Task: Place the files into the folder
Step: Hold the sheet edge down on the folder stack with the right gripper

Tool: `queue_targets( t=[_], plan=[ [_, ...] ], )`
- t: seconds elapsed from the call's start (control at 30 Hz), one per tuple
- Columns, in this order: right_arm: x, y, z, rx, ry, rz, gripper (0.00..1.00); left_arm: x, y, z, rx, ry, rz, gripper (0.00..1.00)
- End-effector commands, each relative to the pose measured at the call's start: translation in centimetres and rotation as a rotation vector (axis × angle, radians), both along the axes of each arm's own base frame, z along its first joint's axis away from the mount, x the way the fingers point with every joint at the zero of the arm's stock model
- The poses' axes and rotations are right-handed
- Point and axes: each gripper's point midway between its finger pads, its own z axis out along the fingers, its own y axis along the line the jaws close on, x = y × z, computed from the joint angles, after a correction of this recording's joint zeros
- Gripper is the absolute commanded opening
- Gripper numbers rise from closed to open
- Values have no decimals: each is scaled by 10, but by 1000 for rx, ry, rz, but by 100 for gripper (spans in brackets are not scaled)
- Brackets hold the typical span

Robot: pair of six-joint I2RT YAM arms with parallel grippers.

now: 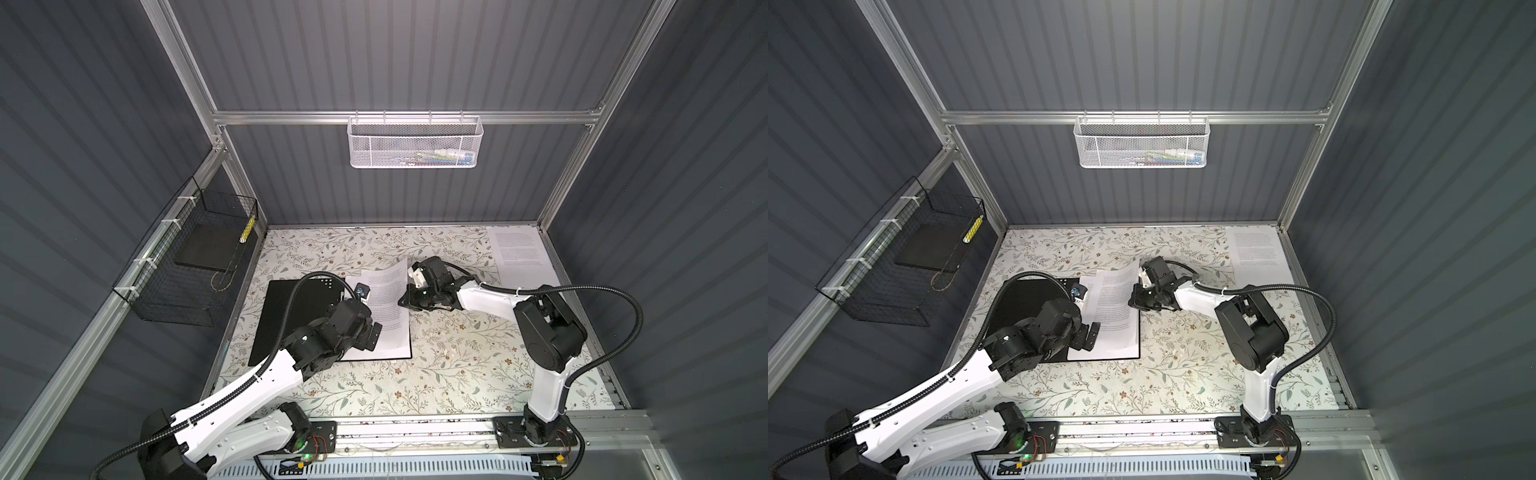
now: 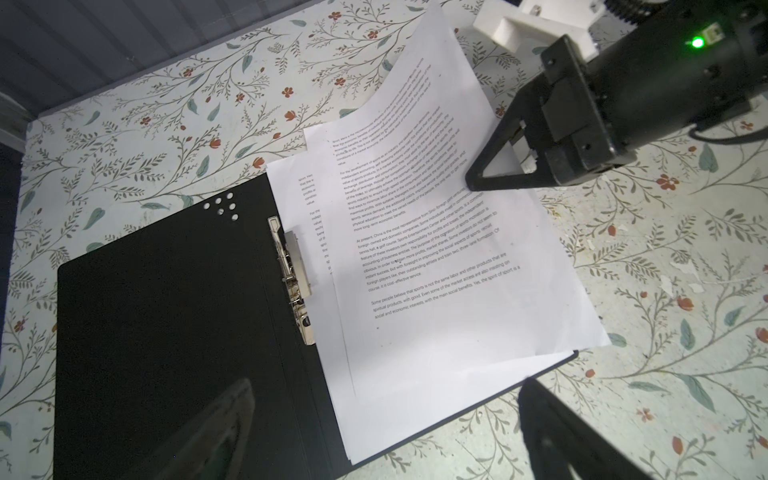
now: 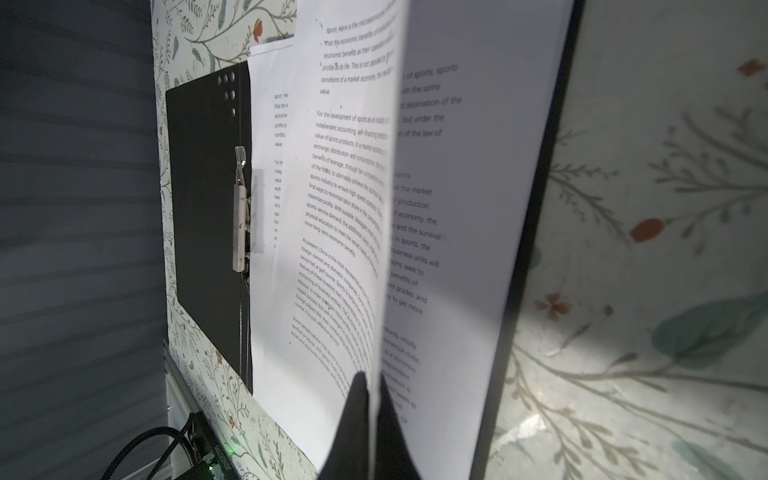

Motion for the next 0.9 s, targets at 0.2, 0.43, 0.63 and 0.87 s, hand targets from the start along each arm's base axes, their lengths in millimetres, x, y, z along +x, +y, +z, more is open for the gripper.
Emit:
queue_targets(
  t=[0.2,0.43,0.63,0.87],
  plan=[
    [1,13,-1,11,-2,48,0,12,15,11,-65,5,93,100],
    [-10,20,-5,23,12,122,0,14,15,8,-58,17,96,100],
    [-15,19,-9,16,20,140,0,15,14,6,-64,31,94,100],
    [-18,25,-11,29,29,156,0,15,13,4,-69,40,92,100]
  ],
)
